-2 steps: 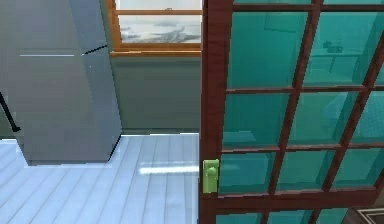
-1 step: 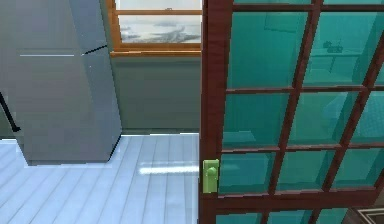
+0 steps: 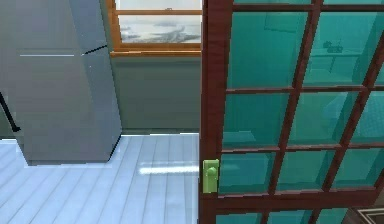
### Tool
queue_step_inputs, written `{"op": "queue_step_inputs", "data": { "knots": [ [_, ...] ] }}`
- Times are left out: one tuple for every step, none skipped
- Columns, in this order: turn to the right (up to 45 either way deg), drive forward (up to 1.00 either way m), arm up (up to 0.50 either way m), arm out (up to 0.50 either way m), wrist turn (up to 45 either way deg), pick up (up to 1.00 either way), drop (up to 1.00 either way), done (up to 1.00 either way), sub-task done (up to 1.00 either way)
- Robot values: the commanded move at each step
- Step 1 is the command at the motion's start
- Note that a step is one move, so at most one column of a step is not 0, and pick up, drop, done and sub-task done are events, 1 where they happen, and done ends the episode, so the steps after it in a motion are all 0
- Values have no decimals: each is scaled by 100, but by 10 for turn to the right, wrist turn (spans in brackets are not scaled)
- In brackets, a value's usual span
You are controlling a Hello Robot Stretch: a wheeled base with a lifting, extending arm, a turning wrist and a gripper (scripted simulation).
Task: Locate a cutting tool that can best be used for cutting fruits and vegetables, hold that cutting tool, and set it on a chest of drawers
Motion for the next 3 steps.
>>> {"op": "queue_step_inputs", "data": {
  "knots": [
    [0,0,0,0,450,0,0,0,0],
    [0,0,0,0,450,0,0,0,0],
    [0,0,0,0,150,0,0,0,0]
  ]
}}
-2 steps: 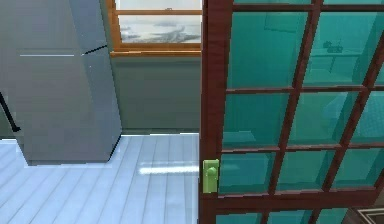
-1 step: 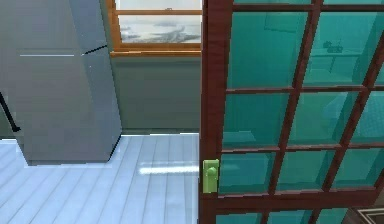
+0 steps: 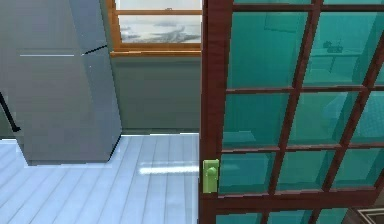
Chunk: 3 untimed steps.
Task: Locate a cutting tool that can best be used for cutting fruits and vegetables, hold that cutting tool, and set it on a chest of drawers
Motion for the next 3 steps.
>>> {"op": "queue_step_inputs", "data": {
  "knots": [
    [0,0,-16,0,0,0,0,0,0],
    [0,0,0,0,0,100,0,0,0],
    [0,0,10,0,0,0,0,0,0]
  ]
}}
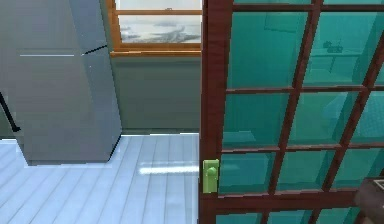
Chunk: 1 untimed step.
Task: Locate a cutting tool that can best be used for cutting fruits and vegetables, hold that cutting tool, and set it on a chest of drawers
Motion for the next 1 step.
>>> {"op": "queue_step_inputs", "data": {
  "knots": [
    [0,0,6,0,0,0,0,0,0]
  ]
}}
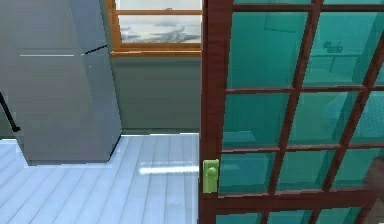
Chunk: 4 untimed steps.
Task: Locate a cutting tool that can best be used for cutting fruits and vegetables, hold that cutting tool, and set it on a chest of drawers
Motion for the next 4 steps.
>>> {"op": "queue_step_inputs", "data": {
  "knots": [
    [0,0,0,0,-450,0,0,0,0],
    [0,0,0,0,-450,0,0,0,0],
    [0,0,0,0,-90,0,0,0,0],
    [0,0,0,-12,0,0,0,0,0]
  ]
}}
